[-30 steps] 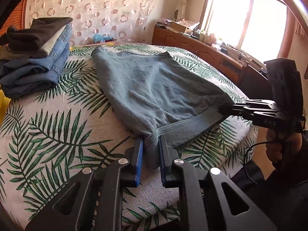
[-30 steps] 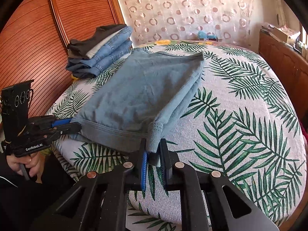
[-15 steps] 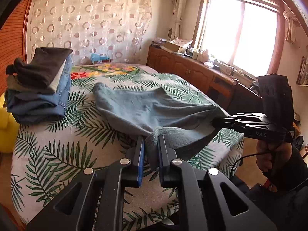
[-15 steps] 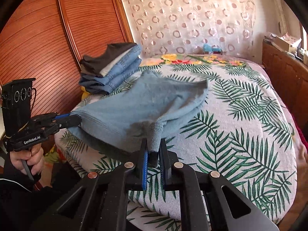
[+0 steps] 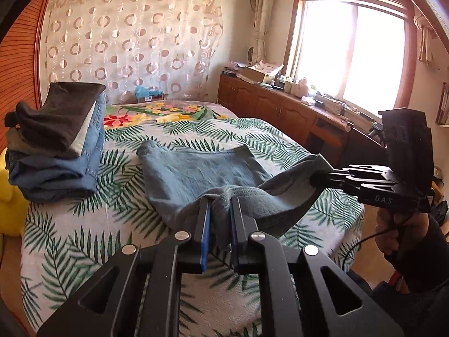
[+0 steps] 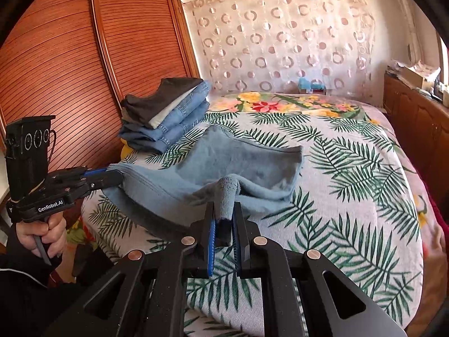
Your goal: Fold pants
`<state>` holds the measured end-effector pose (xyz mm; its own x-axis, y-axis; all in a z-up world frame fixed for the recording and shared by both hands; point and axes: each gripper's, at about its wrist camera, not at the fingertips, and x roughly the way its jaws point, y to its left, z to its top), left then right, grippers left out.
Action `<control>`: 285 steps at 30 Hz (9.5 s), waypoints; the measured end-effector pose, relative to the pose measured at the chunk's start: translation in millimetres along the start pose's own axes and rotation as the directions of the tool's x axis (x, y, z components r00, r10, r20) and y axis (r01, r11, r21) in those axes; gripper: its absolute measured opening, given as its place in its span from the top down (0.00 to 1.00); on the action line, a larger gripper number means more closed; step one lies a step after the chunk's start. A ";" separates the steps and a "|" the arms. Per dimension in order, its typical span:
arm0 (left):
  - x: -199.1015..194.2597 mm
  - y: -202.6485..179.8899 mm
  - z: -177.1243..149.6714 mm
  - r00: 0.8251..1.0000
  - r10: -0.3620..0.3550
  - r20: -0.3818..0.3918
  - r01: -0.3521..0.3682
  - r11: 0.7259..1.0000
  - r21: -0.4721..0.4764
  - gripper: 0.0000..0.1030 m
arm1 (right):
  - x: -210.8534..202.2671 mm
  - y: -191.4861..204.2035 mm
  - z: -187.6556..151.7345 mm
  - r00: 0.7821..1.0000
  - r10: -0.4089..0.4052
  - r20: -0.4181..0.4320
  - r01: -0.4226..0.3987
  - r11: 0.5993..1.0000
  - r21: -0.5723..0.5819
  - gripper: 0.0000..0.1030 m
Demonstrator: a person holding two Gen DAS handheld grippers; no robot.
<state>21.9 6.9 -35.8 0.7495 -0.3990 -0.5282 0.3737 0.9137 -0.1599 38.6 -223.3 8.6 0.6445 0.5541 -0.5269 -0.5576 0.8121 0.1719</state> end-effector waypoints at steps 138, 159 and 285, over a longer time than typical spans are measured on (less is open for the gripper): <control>36.2 41.8 -34.5 0.981 0.115 -0.157 -0.128 0.989 -0.074 0.55 | 73.5 -13.7 -15.7 0.973 -0.113 -0.202 0.094 0.990 -0.102 0.72; 78.3 53.7 4.4 0.978 0.132 -0.160 -0.146 0.987 -0.075 0.55 | 142.4 -31.7 31.3 0.972 -0.128 -0.197 0.105 0.987 -0.123 0.72; 120.1 74.6 6.8 0.967 0.042 -0.249 -0.082 0.985 -0.153 0.47 | 119.8 -38.9 8.8 0.964 -0.183 -0.192 0.178 0.983 -0.041 0.43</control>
<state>143.6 26.6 -105.6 0.6045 -0.3285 -0.7257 0.2232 0.9444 -0.2416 142.1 -186.9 -53.9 0.6228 0.3505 -0.6995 -0.4549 0.8896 0.0408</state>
